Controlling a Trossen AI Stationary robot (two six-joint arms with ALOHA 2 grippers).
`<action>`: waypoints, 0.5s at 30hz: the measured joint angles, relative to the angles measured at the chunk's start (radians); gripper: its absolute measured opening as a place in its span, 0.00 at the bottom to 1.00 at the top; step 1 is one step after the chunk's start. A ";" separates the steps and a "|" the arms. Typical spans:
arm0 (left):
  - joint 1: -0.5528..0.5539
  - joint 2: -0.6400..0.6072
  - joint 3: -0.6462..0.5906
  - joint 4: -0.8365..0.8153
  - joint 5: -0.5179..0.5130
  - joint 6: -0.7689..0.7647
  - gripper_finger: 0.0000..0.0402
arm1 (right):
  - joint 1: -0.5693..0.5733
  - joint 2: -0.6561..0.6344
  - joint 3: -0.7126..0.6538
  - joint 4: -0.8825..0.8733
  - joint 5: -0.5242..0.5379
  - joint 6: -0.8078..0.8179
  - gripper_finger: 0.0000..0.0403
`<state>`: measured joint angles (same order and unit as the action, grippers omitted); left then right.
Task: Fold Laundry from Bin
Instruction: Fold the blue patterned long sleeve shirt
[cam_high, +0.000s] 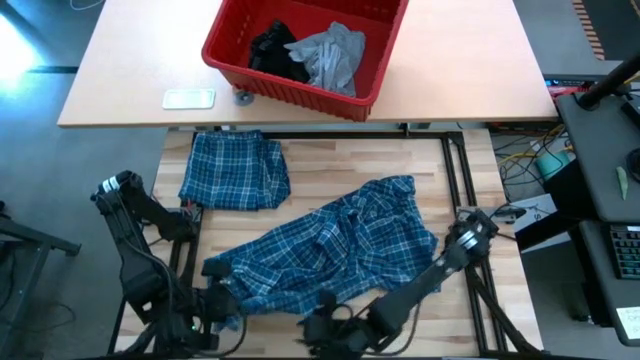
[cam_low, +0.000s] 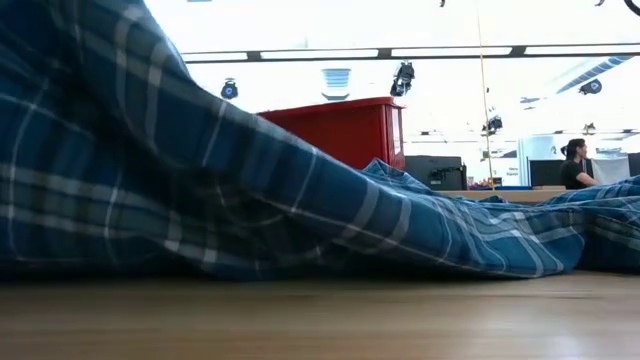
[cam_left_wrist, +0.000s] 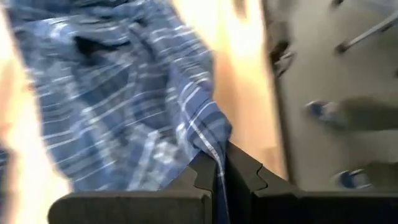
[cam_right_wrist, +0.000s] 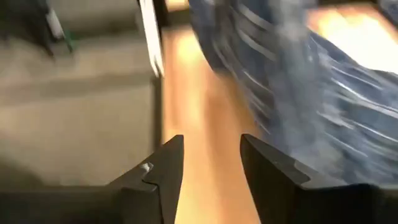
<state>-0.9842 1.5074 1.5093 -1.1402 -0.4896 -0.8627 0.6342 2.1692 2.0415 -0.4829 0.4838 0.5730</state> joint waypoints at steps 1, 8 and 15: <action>0.011 -0.001 0.000 -0.032 0.000 0.013 0.00 | -0.001 0.031 -0.001 0.107 0.018 0.009 0.36; 0.133 -0.017 0.000 -0.168 -0.046 0.090 0.00 | -0.034 0.237 0.007 0.617 0.152 0.010 0.16; 0.292 -0.089 -0.048 -0.139 -0.129 0.134 0.00 | -0.084 0.411 0.174 0.593 0.155 -0.089 0.03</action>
<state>-0.6920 1.4184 1.4613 -1.2793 -0.6191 -0.7286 0.5500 2.5798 2.2157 0.1100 0.6384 0.4841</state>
